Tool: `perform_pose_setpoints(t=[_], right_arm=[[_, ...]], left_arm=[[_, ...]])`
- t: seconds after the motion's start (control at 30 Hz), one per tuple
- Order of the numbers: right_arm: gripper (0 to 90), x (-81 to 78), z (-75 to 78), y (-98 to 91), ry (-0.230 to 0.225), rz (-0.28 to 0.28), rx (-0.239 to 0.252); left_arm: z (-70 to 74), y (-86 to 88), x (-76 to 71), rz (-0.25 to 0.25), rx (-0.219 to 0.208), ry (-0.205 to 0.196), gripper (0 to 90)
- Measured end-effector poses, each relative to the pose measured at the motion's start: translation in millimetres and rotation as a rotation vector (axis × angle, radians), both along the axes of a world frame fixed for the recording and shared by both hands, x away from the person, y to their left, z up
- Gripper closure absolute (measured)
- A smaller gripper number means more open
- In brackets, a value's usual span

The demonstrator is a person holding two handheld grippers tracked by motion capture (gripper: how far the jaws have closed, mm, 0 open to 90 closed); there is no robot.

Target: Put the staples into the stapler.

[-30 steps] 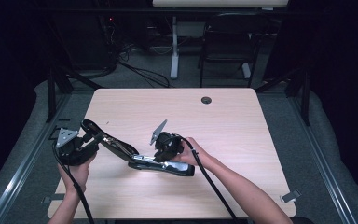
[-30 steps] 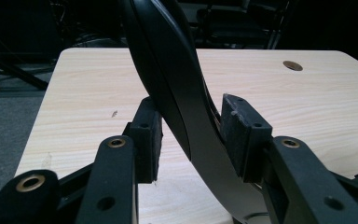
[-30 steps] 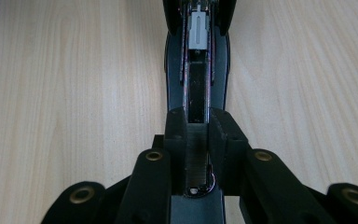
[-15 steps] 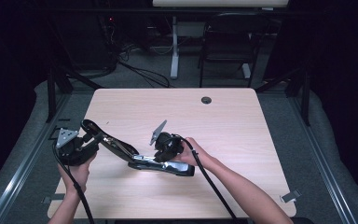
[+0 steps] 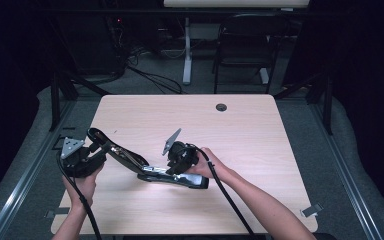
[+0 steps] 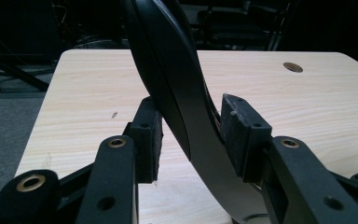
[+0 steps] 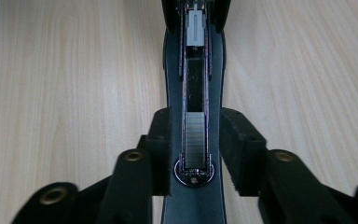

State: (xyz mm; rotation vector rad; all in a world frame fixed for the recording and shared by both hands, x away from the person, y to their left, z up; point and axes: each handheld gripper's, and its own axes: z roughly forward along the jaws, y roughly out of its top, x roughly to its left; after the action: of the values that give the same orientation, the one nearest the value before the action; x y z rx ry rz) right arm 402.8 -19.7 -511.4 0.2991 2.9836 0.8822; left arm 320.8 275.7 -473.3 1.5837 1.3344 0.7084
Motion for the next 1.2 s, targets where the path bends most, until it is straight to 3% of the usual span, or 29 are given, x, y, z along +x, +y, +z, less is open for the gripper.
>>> perform_pose_setpoints(t=[0.17, 0.43, 0.8, 1.13, 1.2], right_arm=[[56.6, -4.9, 7.8, -6.8, -0.020, -0.023, 0.019], [57.1, -12.3, 17.0, -25.3, -0.045, -0.065, 0.035], [76.8, -19.0, 16.8, -47.6, -0.045, -0.118, 0.038], [86.8, -26.4, 10.7, -55.7, -0.048, -0.150, 0.006], [87.8, -26.1, 7.7, -58.1, -0.032, -0.160, 0.005]], left_arm=[[0.2, 0.0, 0.0, -0.001, 0.002, 0.001, 59.7], [0.0, -0.5, 0.1, -0.001, 0.000, -0.003, 59.7], [0.8, -1.5, -2.0, 0.002, 0.002, -0.005, 60.1], [1.7, -0.3, -8.4, 0.011, -0.014, 0.001, 60.3], [1.5, 0.0, -9.6, 0.010, -0.018, -0.003, 60.3]])
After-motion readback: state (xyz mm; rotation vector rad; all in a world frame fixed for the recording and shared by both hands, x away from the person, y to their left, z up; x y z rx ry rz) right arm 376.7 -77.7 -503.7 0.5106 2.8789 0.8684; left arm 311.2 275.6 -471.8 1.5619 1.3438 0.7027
